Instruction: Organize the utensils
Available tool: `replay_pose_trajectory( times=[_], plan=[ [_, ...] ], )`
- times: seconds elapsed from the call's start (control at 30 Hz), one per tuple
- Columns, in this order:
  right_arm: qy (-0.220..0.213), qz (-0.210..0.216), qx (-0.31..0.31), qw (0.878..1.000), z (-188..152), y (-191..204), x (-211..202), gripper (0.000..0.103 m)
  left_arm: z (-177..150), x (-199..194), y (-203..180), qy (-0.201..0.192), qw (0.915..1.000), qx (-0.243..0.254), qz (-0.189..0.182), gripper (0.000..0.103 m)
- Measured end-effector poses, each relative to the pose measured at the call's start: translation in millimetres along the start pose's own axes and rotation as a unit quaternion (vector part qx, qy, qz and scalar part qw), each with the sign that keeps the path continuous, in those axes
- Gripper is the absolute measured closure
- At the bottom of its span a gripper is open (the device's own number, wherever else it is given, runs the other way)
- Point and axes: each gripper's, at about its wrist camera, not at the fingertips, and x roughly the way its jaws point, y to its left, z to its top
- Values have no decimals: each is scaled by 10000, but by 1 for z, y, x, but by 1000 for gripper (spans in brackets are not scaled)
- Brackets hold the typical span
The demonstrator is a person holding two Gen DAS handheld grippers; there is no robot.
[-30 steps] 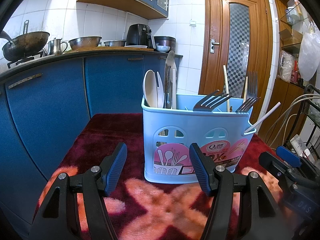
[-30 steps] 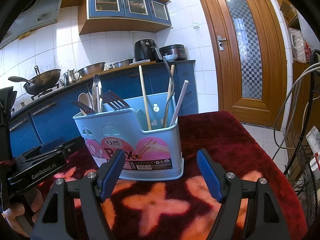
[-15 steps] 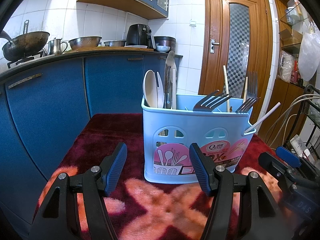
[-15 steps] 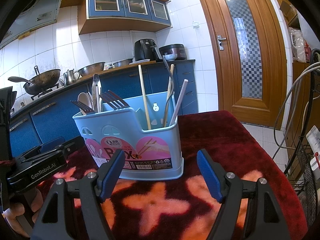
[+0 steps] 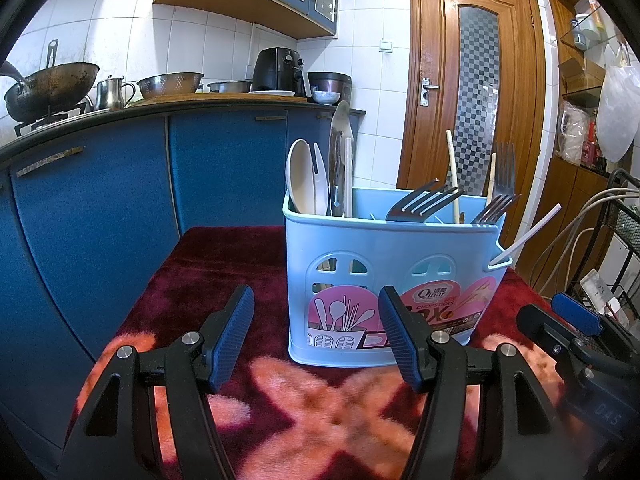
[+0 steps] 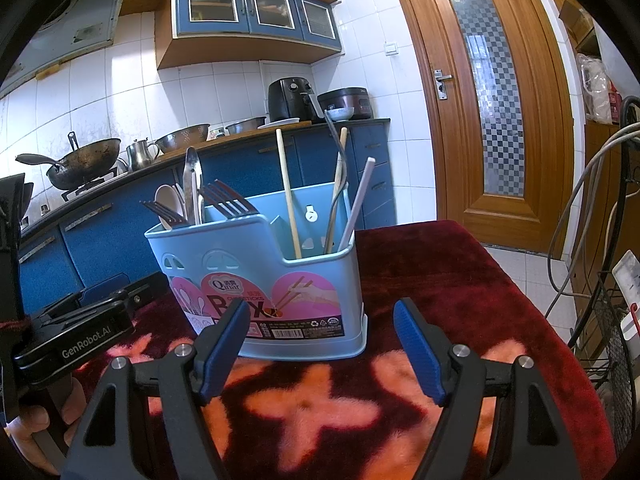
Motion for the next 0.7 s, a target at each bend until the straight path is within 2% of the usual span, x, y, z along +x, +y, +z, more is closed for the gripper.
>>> replay_pose_trajectory(
  times=[0.7],
  plan=[
    [8, 1, 4, 10000, 0, 0, 0, 26, -3, 5, 0, 64, 10000, -12, -36, 37]
  ],
)
